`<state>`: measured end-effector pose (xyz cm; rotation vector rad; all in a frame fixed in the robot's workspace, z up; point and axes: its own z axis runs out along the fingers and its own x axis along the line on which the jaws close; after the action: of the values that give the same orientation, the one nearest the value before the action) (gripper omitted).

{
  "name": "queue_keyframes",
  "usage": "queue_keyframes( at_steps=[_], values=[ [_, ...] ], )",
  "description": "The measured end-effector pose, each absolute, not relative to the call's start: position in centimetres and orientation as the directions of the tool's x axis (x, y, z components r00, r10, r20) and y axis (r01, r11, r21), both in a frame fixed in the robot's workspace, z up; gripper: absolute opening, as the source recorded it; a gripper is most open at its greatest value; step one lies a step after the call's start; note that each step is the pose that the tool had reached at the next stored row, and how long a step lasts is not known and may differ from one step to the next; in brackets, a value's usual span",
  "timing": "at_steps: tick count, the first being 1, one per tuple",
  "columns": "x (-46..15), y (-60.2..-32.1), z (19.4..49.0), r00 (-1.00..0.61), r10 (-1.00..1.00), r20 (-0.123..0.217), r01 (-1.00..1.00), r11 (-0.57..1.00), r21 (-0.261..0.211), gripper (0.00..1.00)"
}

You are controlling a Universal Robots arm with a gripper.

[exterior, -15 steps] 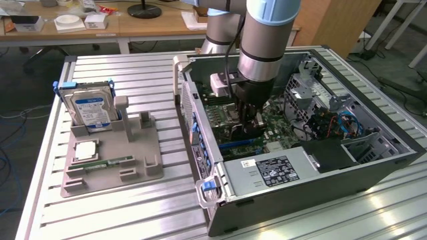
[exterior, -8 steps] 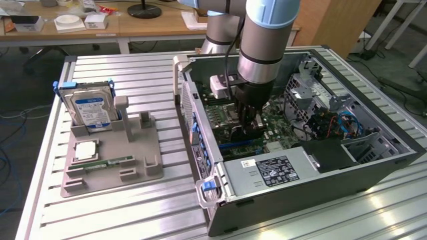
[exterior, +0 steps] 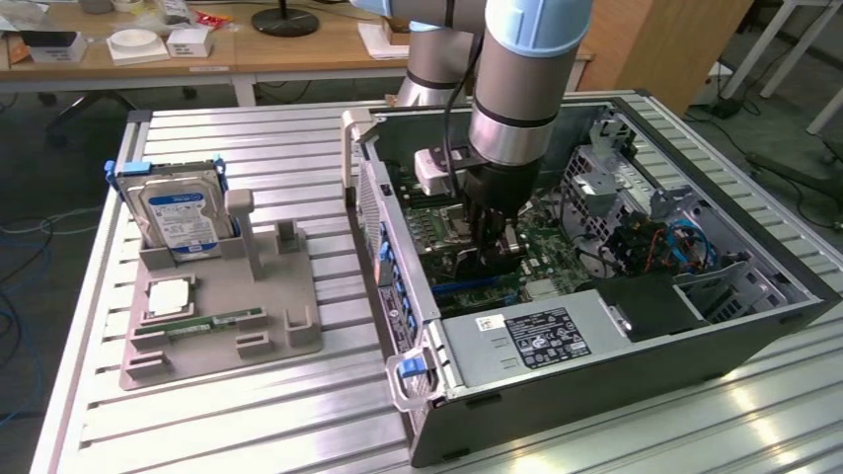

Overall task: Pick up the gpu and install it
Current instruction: 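Insert the gpu into the slot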

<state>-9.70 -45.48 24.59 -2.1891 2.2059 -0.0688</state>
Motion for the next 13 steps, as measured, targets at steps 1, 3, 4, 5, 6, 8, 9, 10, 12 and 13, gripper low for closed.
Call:
queue_keyframes(
  at_steps=[1, 3, 4, 5, 6, 8, 9, 10, 12, 13],
  values=[
    [-9.71, -45.48, 24.51, -0.008, -1.000, 0.008, -0.998, 0.007, -0.055, 0.26],
    [-9.71, -45.48, 24.40, -0.008, -1.000, 0.008, -0.998, 0.007, -0.054, 0.26],
    [-9.71, -45.49, 24.37, -0.008, -1.000, 0.008, -0.998, 0.007, -0.054, 0.26],
    [-9.71, -45.49, 24.34, -0.008, -1.000, 0.008, -0.998, 0.007, -0.054, 0.26],
    [-9.71, -45.49, 24.30, -0.008, -1.000, 0.008, -0.998, 0.007, -0.054, 0.26],
    [-9.71, -45.49, 24.24, -0.008, -1.000, 0.008, -0.998, 0.007, -0.054, 0.26],
    [-9.71, -45.49, 24.24, -0.008, -1.000, 0.008, -0.998, 0.007, -0.054, 0.26],
    [-9.71, -45.49, 24.24, -0.008, -1.000, 0.008, -0.998, 0.007, -0.054, 0.26],
    [-9.71, -45.49, 24.24, -0.008, -1.000, 0.008, -0.998, 0.007, -0.054, 0.26],
    [-9.71, -45.48, 24.23, -0.008, -1.000, 0.008, -0.998, 0.007, -0.054, 0.26]
  ],
)
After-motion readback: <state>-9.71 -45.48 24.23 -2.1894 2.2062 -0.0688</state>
